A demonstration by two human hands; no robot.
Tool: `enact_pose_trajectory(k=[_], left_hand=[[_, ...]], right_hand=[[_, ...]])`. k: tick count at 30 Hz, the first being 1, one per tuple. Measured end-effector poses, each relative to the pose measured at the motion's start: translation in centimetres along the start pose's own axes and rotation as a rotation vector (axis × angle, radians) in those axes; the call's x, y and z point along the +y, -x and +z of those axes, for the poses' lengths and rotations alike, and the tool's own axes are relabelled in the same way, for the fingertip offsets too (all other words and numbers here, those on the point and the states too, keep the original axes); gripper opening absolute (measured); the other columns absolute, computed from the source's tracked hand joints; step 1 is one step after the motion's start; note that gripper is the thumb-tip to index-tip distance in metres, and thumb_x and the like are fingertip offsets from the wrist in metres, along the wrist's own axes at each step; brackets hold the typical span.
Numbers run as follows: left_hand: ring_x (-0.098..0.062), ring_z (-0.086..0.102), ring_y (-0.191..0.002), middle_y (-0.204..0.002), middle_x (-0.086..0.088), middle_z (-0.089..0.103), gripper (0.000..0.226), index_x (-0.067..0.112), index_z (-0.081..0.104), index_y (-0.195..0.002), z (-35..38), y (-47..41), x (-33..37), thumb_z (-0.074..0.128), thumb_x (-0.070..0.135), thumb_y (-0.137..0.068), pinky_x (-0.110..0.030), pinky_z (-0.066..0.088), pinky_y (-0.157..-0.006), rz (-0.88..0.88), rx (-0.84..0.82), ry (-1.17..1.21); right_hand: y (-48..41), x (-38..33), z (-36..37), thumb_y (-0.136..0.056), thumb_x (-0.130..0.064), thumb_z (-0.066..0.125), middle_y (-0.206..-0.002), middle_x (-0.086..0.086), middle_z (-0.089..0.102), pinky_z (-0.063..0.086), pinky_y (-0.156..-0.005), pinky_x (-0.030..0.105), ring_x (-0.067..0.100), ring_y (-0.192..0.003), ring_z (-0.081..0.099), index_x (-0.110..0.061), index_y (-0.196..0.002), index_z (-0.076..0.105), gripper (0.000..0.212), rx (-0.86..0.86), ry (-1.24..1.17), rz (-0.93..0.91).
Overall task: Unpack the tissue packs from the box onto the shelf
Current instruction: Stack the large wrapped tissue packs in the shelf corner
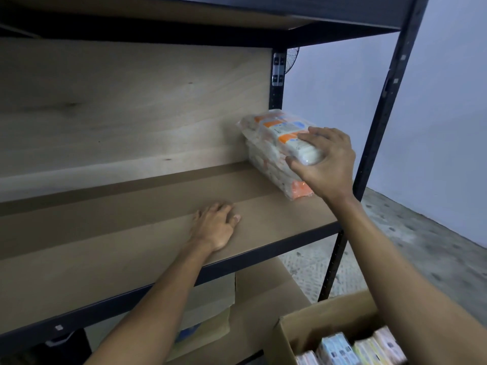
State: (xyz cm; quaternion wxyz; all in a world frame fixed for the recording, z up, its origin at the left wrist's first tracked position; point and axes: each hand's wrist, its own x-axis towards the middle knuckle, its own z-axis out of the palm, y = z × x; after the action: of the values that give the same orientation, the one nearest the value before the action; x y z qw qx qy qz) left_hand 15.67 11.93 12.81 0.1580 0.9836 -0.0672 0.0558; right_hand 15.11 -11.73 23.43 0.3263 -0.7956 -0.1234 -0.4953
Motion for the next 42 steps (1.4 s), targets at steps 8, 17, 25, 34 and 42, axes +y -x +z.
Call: enact_pose_trajectory(k=[8,17,25,34,42], left_hand=[[-0.024,0.027,-0.142,-0.155,-0.002,0.03,0.052,0.031,0.034,-0.146,0.7,-3.4,0.4,0.03,0.052,-0.098,-0.046,0.018,-0.116,0.012,-0.017,0.001],[-0.021,0.023,-0.143,-0.156,0.001,0.028,0.05,0.033,0.035,-0.145,1.5,-4.1,-0.1,0.032,0.051,-0.098,-0.044,0.013,-0.118,0.024,0.021,-0.013],[-0.019,0.021,-0.144,-0.157,0.002,0.025,0.05,0.035,0.035,-0.144,1.6,-4.2,-0.2,0.031,0.052,-0.098,-0.044,0.007,-0.119,0.024,0.027,0.004],[-0.018,0.02,-0.145,-0.157,0.003,0.025,0.049,0.036,0.036,-0.143,1.9,-4.3,-0.3,0.032,0.053,-0.097,-0.046,0.007,-0.119,0.024,0.038,0.012],[-0.018,0.02,-0.145,-0.157,0.003,0.025,0.049,0.036,0.036,-0.143,1.7,-4.2,-0.1,0.032,0.052,-0.097,-0.045,0.007,-0.119,0.012,0.026,0.009]], right_hand=[[-4.1,3.6,2.0,-0.061,-0.045,0.078,-0.116,-0.006,0.066,0.039,-0.096,0.025,0.017,-0.117,0.049,-0.029,-0.103,0.073,0.045,-0.047,0.028,0.096],[-7.1,6.8,4.8,-0.062,-0.043,0.08,-0.116,-0.006,0.067,0.04,-0.101,0.03,0.016,-0.119,0.049,-0.027,-0.105,0.073,0.046,-0.117,0.001,0.119],[-8.1,9.2,7.2,-0.062,-0.049,0.078,-0.117,-0.013,0.064,0.036,-0.097,0.022,0.011,-0.123,0.045,-0.032,-0.104,0.07,0.046,-0.169,-0.009,0.148],[-9.1,10.1,8.8,-0.062,-0.055,0.073,-0.124,-0.013,0.061,0.028,-0.091,0.02,0.013,-0.126,0.041,-0.034,-0.108,0.068,0.051,-0.248,0.076,0.112],[-9.3,10.7,9.0,-0.059,-0.057,0.073,-0.122,-0.015,0.062,0.027,-0.091,0.014,0.012,-0.125,0.042,-0.036,-0.108,0.068,0.054,-0.288,0.08,0.076]])
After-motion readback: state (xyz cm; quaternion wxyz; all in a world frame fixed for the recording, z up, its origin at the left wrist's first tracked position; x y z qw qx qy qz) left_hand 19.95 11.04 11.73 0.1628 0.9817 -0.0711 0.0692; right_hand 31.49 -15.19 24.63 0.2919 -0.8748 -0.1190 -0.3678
